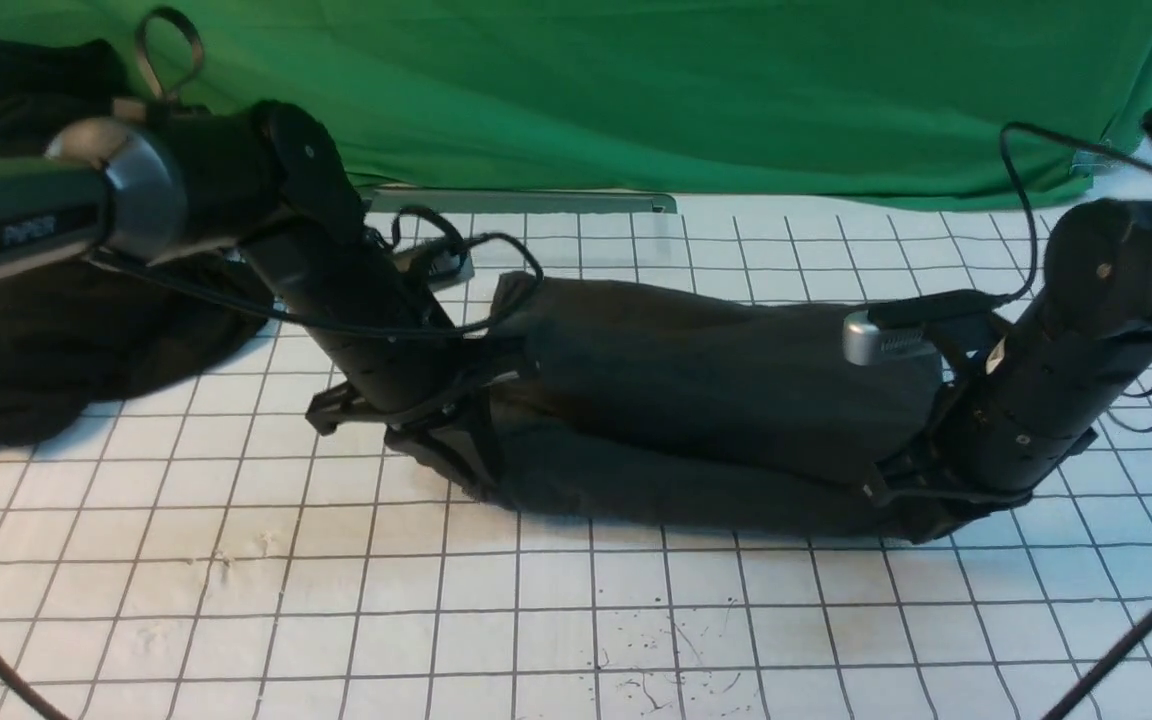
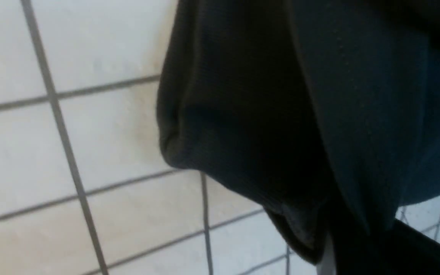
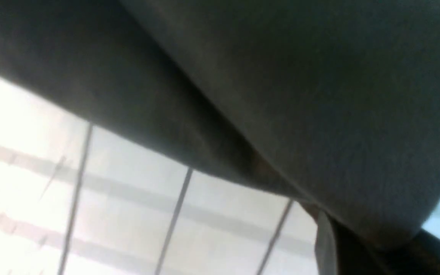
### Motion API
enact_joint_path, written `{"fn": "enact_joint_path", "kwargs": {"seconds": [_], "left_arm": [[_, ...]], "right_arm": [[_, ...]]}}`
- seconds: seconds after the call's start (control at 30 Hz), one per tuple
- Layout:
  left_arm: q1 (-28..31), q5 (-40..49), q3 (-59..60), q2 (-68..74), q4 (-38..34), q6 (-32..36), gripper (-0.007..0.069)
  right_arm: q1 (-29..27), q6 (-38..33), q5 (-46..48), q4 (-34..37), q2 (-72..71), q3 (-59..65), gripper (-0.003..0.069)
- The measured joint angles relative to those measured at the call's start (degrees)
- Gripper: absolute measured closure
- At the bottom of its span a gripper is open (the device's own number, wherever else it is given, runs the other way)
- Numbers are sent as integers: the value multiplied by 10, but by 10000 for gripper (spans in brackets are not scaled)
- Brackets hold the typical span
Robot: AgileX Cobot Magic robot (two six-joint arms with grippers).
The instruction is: Fold a long-sleeved shirt over a white checkered tablecloth.
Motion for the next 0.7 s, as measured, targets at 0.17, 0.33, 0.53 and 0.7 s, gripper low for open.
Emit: {"fn": "enact_joint_path", "kwargs": {"seconds": [0.17,0.33,0.53,0.7], "left_arm": [[-34,7,77,-62,10,0,599],[-83,-21,173,-105,16,0,599],[-111,-95,239,-123,8,0,599],[-111,-112,247,-123,8,-3,599]], "right_arm": [[10,1,31,0,-73,61,606],[16,8,12,1,-121,144,606],[16,15,-35,1,-130,195,606],[16,15,-47,1,-130,197,603]]}}
